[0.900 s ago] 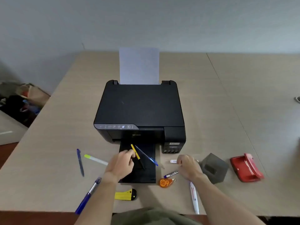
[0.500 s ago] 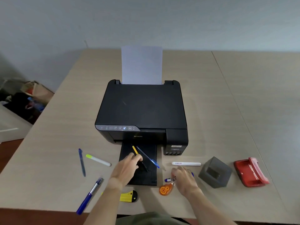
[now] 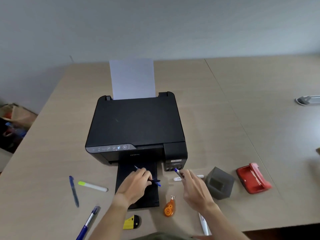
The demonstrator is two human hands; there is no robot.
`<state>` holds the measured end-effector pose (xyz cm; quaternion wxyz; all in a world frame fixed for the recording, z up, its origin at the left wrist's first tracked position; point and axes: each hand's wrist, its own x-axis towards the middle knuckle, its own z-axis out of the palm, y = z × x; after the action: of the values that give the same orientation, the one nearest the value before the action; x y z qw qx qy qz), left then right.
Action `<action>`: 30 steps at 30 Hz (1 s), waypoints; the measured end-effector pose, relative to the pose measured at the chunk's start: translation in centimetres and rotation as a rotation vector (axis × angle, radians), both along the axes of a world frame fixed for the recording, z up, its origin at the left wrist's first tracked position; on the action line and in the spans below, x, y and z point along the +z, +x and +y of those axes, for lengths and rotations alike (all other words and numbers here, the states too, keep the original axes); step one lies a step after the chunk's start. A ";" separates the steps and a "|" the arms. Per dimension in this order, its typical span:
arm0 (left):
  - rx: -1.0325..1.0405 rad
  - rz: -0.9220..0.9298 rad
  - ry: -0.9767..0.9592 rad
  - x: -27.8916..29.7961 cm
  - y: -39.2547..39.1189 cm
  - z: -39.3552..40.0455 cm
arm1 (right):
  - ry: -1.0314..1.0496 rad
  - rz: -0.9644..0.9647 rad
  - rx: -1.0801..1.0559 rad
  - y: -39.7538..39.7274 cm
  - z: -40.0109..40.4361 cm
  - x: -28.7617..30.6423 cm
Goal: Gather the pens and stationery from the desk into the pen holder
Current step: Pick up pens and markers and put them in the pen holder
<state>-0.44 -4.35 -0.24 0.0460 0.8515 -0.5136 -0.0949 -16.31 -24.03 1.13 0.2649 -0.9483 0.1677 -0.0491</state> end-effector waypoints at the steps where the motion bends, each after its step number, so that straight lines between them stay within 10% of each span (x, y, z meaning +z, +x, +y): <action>1: -0.008 0.030 -0.020 0.9 -0.3 -0.7 | 0.009 -0.028 -0.024 -0.2 -0.3 0.4; 10: -0.302 0.114 0.003 3.9 -3.3 -10.1 | 0.053 -0.247 -0.343 -3.7 -3.7 2.9; 18: -0.171 0.540 -0.328 8.6 -7.3 -17.1 | 0.069 -0.284 -0.613 -6.8 -5.2 2.7; 30: -0.232 0.416 -0.274 7.2 -10.3 -18.8 | 0.208 -0.202 -0.790 -8.4 -4.7 2.2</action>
<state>-10.75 -23.19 6.91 0.2541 0.7350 -0.5954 -0.2018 -24.71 -28.70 3.35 0.3351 -0.7698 0.4957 -0.2222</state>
